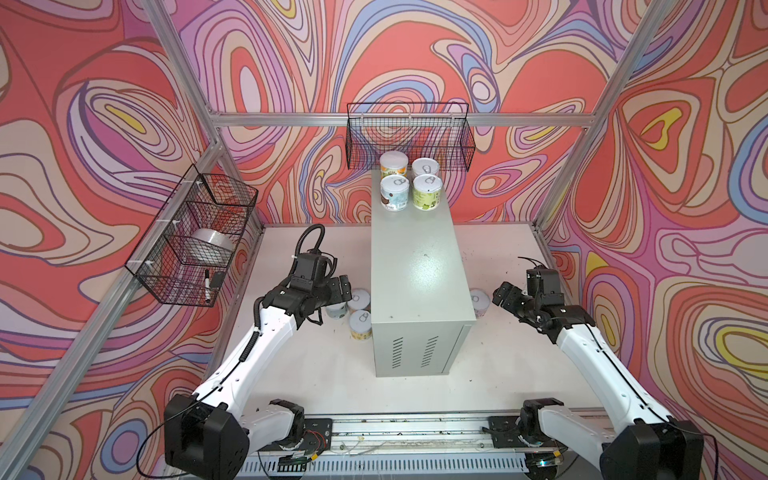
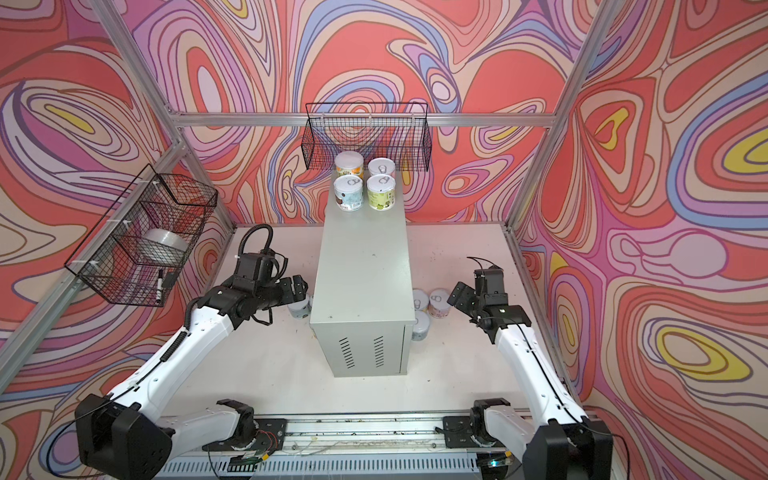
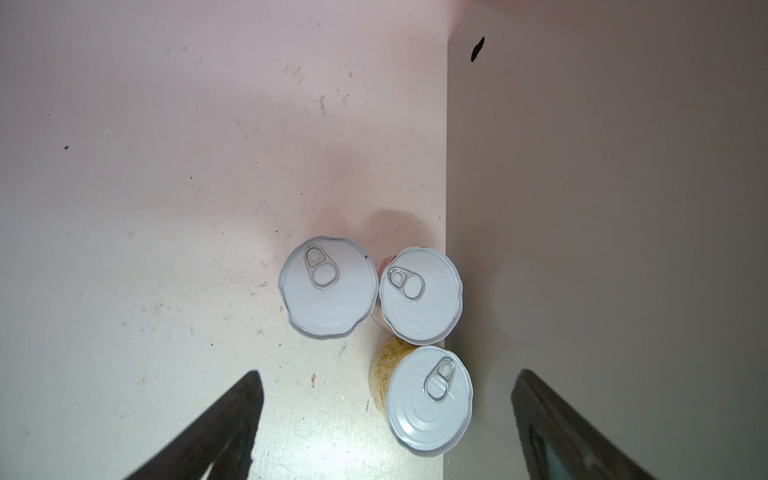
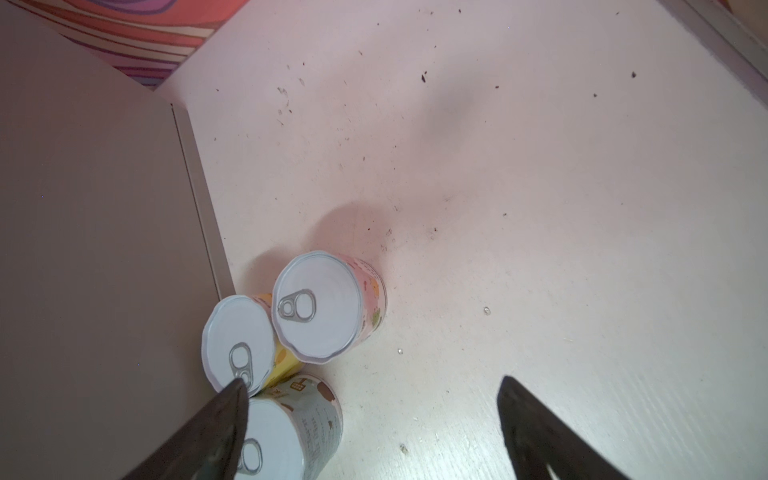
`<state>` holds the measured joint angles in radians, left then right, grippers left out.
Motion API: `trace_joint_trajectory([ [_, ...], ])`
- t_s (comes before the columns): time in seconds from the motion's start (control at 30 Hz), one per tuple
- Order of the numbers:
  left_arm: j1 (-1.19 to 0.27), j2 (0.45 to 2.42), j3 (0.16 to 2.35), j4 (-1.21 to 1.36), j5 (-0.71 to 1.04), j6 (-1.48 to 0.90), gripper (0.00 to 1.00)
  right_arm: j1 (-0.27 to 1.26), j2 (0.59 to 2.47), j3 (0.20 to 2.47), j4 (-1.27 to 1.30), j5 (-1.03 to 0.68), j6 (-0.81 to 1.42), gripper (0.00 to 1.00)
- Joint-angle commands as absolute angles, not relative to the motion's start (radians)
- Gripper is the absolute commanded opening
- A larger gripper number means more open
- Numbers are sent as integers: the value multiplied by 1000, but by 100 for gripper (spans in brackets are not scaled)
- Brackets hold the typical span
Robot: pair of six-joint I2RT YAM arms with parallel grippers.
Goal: Place and organize the canned foods onto the counter
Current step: 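Release the green-labelled can and withdraw the right gripper toward its cans, then lower the right gripper and close it on a pink can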
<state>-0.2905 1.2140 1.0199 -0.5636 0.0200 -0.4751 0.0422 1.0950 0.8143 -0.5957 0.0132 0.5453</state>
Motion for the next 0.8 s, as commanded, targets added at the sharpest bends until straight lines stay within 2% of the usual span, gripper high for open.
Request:
trace_joint_trajectory([
  [0.0,-307,1239,1012,-513,32,-478,94,40,1114,799,-575,-21,518,96],
  [0.27,-317,1289,966,-441,61,-485,93,39,1181,774,-474,-100,519,90],
  [0.77,-317,1249,839,-322,51,-515,92,82,1317,789,-413,-202,503,83],
])
